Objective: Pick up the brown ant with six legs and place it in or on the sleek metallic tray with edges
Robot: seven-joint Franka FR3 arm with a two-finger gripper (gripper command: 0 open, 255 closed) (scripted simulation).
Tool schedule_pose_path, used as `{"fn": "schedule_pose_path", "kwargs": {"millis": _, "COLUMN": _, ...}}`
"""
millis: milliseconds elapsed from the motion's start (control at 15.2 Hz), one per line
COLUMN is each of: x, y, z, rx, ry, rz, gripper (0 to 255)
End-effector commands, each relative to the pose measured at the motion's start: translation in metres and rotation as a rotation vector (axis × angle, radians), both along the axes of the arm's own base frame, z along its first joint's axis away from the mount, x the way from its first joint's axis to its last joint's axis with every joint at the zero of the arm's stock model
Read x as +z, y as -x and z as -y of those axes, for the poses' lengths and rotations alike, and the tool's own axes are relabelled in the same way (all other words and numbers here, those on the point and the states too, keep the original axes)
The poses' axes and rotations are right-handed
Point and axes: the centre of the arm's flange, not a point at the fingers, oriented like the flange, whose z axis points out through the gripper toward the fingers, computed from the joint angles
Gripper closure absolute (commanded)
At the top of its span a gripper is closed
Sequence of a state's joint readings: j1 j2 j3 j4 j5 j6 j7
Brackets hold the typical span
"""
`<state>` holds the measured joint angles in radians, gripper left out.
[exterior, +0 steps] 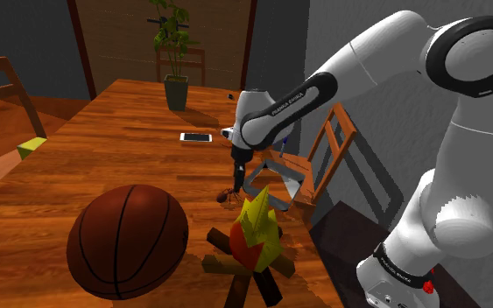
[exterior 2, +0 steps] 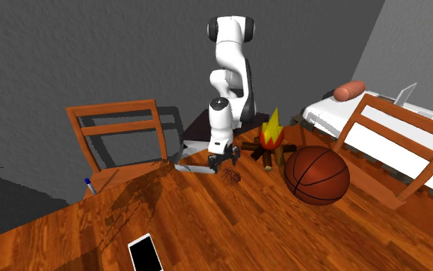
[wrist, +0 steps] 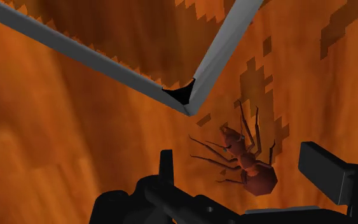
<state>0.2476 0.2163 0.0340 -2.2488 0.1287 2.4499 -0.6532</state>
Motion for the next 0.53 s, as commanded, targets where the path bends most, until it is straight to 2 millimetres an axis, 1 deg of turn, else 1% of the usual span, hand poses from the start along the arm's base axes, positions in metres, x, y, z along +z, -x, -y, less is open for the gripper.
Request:
{"fn": "schedule_pose_path", "kwargs": {"millis": 0, "x": -0.012, "y": -0.001, "z": -0.005, "rx": 0.013, "ry": -0.005, "rz": 0.0, "gripper": 0}}
{"fn": "schedule_pose_path", "kwargs": {"millis": 330, "x": -0.038, "y": 0.0, "z": -0.008, "rx": 0.013, "ry": -0.005, "rz": 0.0, "gripper": 0}}
{"fn": "schedule_pose_path", "kwargs": {"millis": 462, "x": -0.041, "y": 0.0, "z": -0.008, "rx": 0.013, "ry": -0.005, "rz": 0.0, "gripper": 0}}
